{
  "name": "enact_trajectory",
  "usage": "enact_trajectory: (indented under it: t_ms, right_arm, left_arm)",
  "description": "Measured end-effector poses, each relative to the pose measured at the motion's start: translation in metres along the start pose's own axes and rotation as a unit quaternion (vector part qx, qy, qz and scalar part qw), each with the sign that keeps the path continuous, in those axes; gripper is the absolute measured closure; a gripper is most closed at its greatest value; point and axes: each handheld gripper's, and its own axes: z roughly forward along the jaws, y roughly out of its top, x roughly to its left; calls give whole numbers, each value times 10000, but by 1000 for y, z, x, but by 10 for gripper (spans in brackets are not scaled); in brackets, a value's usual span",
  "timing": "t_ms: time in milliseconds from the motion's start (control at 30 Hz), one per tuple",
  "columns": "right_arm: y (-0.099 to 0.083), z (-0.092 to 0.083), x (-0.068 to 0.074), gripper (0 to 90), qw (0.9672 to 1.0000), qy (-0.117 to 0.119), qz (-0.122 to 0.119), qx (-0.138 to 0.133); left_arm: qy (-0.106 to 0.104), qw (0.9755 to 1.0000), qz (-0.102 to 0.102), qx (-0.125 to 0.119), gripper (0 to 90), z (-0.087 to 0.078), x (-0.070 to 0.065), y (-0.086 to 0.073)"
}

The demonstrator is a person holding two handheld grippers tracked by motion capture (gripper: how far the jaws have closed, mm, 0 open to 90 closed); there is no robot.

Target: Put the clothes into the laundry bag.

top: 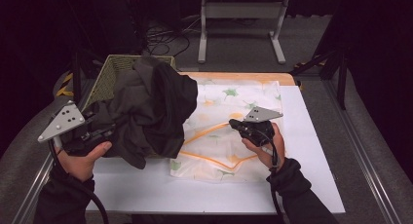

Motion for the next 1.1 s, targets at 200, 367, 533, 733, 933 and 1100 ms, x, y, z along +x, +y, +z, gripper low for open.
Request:
enact_trajectory:
  t_ms: [200,367,533,733,933,1100]
  right_arm:
    - [-1,-1,-5,891,9999,-71,96,8]
    - [-1,0,-9,891,9999,-74,155,0]
    - [-1,1,-11,891,9998,-66,176,-18]
    - [0,0,-13,891,9997,-86,230,-39]
    - [0,-1,-13,892,9997,-97,231,-61]
    - [3,-1,-11,891,9997,-82,230,-61]
  left_arm:
    - [-443,9990,75,84,673,3,-24,-6]
    - [-761,9967,167,211,673,8,-43,-8]
    - [-1054,9933,253,405,673,17,-62,-12]
    - [-1284,9884,328,747,674,29,-79,-22]
    - [-1383,9832,291,1151,674,55,-89,-37]
    - [-1560,9740,301,1614,672,86,-100,-47]
